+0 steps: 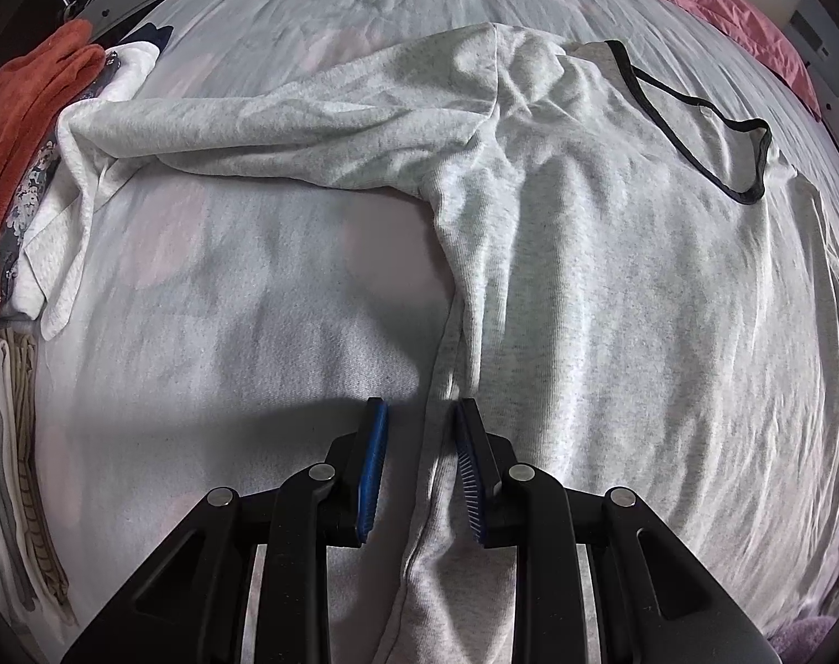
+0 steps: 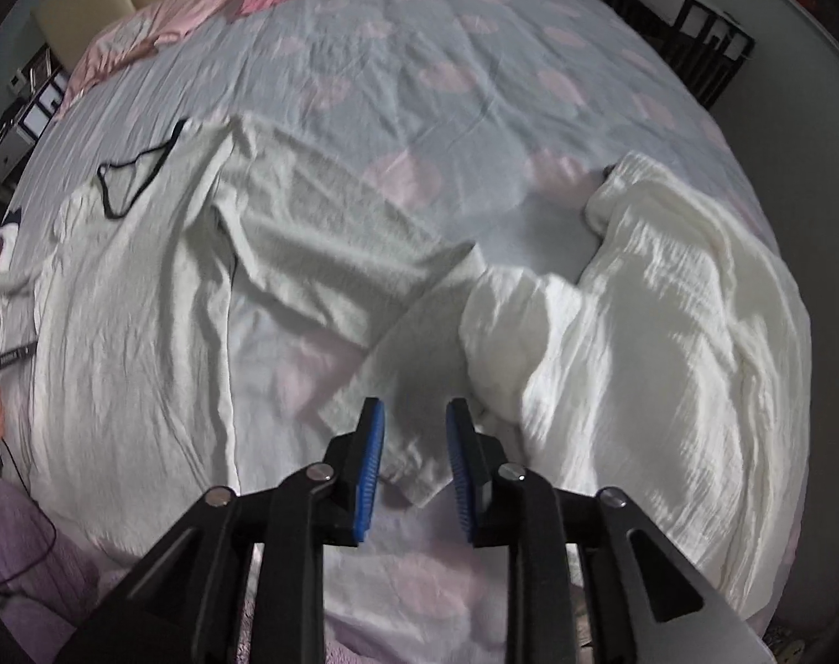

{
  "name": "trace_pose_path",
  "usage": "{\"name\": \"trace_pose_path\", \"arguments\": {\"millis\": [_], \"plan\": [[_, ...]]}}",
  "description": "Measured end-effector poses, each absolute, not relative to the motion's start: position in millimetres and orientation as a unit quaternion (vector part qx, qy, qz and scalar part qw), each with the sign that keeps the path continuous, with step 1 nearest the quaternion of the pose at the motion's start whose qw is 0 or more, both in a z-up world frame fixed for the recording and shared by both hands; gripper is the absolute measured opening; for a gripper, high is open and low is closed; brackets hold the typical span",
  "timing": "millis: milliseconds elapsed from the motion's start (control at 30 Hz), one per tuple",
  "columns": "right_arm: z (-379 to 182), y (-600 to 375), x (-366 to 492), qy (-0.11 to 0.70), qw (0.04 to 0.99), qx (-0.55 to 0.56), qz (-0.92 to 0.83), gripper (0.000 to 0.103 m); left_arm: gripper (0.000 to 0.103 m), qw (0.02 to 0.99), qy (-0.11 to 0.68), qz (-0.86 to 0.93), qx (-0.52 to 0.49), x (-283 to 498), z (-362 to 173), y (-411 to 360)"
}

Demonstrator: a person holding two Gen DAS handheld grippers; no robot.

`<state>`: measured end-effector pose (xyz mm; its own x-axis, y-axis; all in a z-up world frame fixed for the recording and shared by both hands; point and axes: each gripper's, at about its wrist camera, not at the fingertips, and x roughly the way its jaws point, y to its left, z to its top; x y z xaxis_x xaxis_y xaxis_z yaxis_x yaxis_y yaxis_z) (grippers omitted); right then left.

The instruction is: Fold clothes

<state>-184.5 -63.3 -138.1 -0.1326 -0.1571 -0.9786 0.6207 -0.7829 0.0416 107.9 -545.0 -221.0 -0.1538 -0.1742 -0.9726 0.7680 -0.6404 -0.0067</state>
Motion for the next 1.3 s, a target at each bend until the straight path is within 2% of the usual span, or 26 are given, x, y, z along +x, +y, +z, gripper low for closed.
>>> {"name": "trace_pose_path", "arguments": {"millis": [133, 333, 467, 533, 567, 600, 667, 833, 1133, 1300], "plan": [[-180, -83, -165, 0.243, 0.287, 0.619, -0.690, 0.037, 0.027, 0.330, 0.275, -0.714, 0.553, 112, -220, -546], [-231, -113, -160, 0.360, 0.266, 0.607, -0.657, 0.038, 0.027, 0.328, 0.279, -0.717, 0.548, 114, -220, -546], [-243, -113, -163, 0.369, 0.263, 0.609, -0.651, 0.037, 0.027, 0.329, 0.297, -0.718, 0.536, 116, -223, -549], [-240, -112, -161, 0.372, 0.263, 0.608, -0.650, 0.028, 0.029, 0.328, 0.307, -0.720, 0.528, 118, -225, -551], [-238, -112, -159, 0.375, 0.263, 0.606, -0.651, 0.016, 0.030, 0.328, 0.311, -0.722, 0.525, 118, -225, -552], [-236, -112, -158, 0.379, 0.260, 0.603, -0.652, 0.010, 0.031, 0.328, 0.313, -0.722, 0.522, 119, -225, -552], [-232, -110, -156, 0.385, 0.254, 0.597, -0.656, 0.008, 0.031, 0.330, 0.312, -0.723, 0.521, 119, -224, -551], [-192, -93, -164, 0.348, 0.235, 0.585, -0.694, 0.007, 0.031, 0.328, 0.309, -0.727, 0.518, 122, -223, -546], [-64, -30, -250, 0.217, 0.135, 0.542, -0.801, 0.006, 0.031, 0.329, 0.286, -0.727, 0.530, 119, -222, -539], [-38, 5, -303, 0.164, 0.075, 0.530, -0.828, 0.006, 0.031, 0.326, 0.285, -0.727, 0.532, 122, -222, -536]]}}
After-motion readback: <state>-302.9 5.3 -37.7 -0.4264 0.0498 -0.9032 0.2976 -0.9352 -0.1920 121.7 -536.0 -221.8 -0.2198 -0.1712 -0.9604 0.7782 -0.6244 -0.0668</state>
